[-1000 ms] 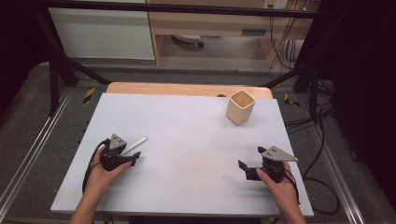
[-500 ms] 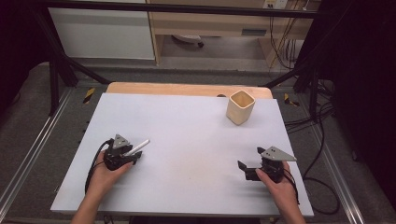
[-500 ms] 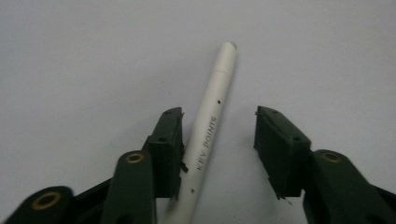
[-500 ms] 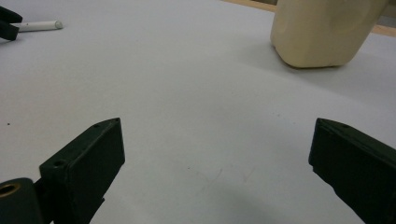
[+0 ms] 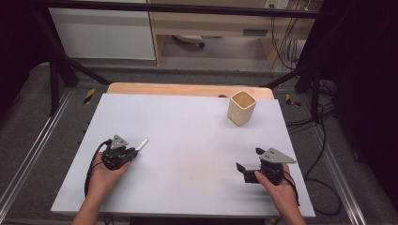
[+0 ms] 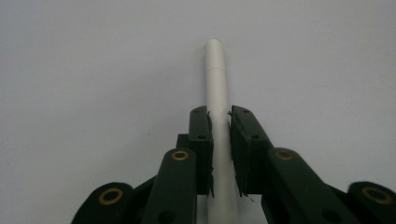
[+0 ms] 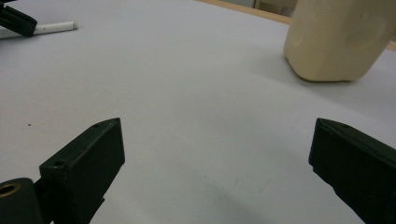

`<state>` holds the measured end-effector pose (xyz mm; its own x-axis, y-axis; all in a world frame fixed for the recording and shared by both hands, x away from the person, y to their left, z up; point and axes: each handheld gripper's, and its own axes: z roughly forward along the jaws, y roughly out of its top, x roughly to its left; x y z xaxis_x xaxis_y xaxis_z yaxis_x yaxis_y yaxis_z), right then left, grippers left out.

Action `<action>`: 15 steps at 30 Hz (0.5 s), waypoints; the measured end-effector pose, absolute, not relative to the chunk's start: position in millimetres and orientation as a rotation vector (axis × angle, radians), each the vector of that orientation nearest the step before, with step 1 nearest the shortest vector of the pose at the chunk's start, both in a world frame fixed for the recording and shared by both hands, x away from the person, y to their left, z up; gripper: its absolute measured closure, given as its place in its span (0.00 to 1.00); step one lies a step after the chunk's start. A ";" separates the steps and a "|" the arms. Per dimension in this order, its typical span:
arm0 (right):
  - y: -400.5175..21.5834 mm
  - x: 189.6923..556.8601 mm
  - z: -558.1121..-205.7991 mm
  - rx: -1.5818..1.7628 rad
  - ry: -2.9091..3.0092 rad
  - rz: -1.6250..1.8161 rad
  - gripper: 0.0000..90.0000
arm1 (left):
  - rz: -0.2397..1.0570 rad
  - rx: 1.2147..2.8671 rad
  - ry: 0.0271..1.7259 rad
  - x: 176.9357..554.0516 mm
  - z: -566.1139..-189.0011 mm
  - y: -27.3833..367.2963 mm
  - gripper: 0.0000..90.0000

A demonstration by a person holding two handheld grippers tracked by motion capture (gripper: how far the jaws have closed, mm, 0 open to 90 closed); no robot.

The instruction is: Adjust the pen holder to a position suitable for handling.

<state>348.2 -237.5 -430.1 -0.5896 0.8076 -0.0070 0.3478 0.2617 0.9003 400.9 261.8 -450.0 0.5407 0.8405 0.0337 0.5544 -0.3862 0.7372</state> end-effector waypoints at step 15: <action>-192.6 371.5 -409.5 0.838 2.088 1.176 0.08 | 0.491 2.091 0.989 392.8 -418.4 207.3 0.88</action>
<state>371.5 -192.6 -409.5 -0.6251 0.7577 -0.1875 0.2328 0.4102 0.8818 392.8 207.3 -418.4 0.6261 0.7794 0.0214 0.4880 -0.4131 0.7689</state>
